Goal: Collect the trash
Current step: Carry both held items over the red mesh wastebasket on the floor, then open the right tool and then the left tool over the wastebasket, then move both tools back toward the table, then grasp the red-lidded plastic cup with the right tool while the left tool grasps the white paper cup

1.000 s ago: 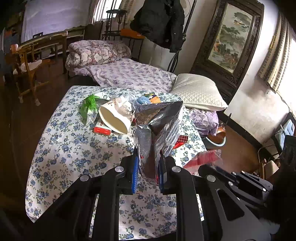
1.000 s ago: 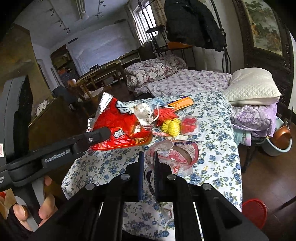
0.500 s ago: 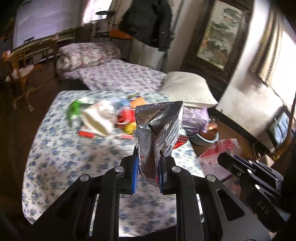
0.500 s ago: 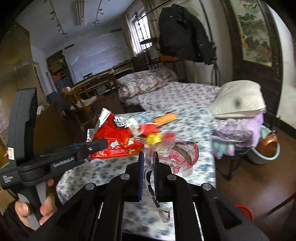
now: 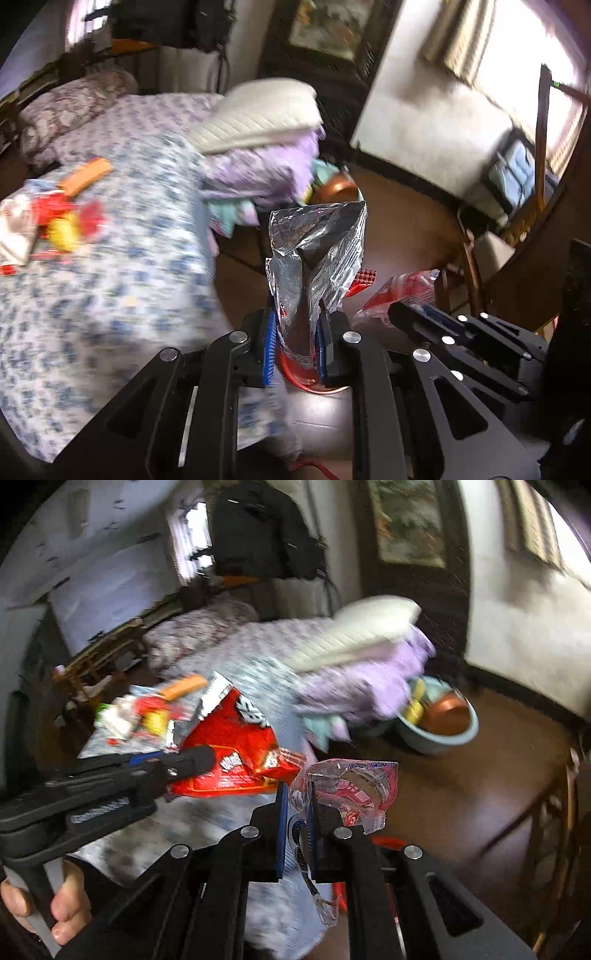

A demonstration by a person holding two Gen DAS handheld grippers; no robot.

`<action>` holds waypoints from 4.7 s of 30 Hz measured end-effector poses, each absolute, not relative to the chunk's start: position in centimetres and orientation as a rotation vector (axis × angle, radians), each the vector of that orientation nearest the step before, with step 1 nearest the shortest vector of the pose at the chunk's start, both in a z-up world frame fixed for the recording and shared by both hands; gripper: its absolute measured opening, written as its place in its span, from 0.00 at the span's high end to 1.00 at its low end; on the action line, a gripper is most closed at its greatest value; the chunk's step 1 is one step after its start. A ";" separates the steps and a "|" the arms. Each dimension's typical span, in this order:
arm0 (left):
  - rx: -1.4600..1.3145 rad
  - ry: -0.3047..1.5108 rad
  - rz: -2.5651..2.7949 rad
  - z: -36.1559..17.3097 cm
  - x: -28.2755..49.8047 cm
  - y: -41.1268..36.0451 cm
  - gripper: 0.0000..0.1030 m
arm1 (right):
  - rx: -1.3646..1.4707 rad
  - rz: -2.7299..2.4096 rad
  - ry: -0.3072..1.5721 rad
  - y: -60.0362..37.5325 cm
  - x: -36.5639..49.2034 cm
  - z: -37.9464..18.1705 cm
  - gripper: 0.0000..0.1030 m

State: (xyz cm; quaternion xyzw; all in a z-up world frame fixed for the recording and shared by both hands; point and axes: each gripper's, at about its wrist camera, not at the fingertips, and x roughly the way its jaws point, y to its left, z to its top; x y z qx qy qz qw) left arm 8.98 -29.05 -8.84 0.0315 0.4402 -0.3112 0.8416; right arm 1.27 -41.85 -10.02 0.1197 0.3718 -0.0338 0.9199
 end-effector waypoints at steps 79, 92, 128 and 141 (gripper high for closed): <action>0.218 0.905 -0.639 -11.1 9.4 -29.1 0.07 | 0.385 -0.200 1.155 -47.7 0.4 -25.8 0.28; -0.006 0.776 0.029 -5.0 19.3 -1.0 0.07 | 0.103 0.135 0.909 -29.5 6.7 -10.4 0.15; -0.162 0.933 0.010 -9.7 24.0 6.1 0.07 | 0.219 0.062 0.839 -20.0 22.9 -14.6 0.48; 0.089 0.887 -0.031 -11.1 27.1 3.6 0.07 | 0.318 0.107 0.836 -21.2 20.5 -15.9 0.48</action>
